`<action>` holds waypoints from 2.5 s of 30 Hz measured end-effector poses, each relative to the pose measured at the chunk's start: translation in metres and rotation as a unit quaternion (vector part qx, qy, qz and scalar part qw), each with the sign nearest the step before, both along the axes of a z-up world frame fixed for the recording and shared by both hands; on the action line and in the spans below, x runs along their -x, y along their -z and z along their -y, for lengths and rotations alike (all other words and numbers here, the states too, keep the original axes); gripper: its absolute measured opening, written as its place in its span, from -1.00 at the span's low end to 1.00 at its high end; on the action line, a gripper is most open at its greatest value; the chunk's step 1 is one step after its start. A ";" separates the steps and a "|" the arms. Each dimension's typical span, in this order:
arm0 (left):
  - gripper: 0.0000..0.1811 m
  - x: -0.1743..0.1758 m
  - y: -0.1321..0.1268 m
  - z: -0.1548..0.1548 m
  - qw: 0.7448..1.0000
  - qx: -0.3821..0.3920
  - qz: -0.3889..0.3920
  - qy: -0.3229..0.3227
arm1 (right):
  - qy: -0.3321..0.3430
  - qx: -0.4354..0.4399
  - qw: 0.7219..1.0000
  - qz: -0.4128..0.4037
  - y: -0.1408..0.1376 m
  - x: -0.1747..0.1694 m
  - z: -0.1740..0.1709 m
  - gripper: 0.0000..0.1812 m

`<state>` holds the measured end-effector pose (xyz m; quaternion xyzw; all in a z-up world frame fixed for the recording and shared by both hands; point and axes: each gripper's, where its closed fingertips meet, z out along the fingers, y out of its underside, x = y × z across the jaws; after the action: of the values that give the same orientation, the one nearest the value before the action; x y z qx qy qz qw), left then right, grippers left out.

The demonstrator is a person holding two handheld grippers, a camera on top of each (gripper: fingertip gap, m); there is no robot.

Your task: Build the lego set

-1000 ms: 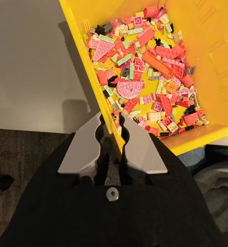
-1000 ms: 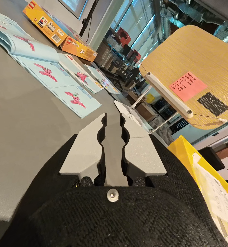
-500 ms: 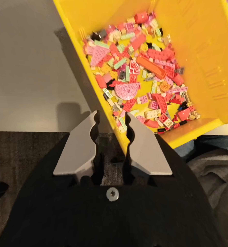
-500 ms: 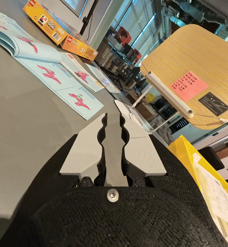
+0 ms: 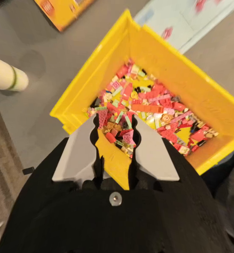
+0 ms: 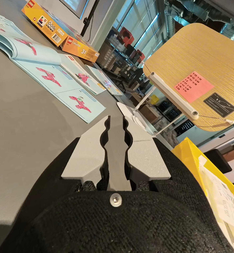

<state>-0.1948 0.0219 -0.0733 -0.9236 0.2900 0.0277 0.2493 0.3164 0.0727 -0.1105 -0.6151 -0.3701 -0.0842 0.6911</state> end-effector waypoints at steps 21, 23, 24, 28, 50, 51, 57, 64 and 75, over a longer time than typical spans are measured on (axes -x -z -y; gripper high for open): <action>-0.64 0.017 0.109 0.032 0.967 0.242 -0.077 -0.033 | -0.007 0.011 1.000 -0.012 0.001 0.001 0.000 -0.85; -0.62 0.008 0.109 0.028 0.971 0.232 -0.048 -0.028 | -0.007 0.012 1.000 -0.013 0.001 0.001 0.000 -0.85; -0.61 0.001 0.110 0.026 0.973 0.227 -0.028 -0.025 | -0.008 0.012 1.000 -0.013 0.001 0.001 0.000 -0.85; -0.58 -0.027 0.107 0.011 0.980 0.192 0.058 0.001 | -0.007 0.014 1.000 -0.012 0.002 0.001 0.001 -0.86; -0.68 -0.002 0.093 0.014 0.988 0.150 -0.009 -0.039 | -0.009 0.019 1.000 -0.017 0.003 0.001 0.001 -0.86; -0.64 0.001 0.093 0.024 0.985 0.167 -0.020 -0.045 | -0.010 0.019 1.000 -0.017 0.003 0.001 0.001 -0.86; -0.42 0.012 0.096 0.068 0.964 0.247 -0.052 -0.082 | -0.015 0.022 1.000 -0.008 0.005 0.004 0.002 -0.86; -0.79 0.022 0.100 0.073 0.956 0.261 -0.080 -0.106 | -0.013 0.023 1.000 -0.007 0.006 0.004 0.001 -0.86; -0.90 0.040 0.104 0.069 0.912 0.300 -0.252 0.120 | -0.013 0.026 1.000 -0.011 0.006 0.003 0.001 -0.86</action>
<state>-0.2348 -0.0474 -0.1773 -0.8754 0.4466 0.1414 -0.1191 0.3133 0.0715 -0.1167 -0.6289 -0.3725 -0.0591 0.6798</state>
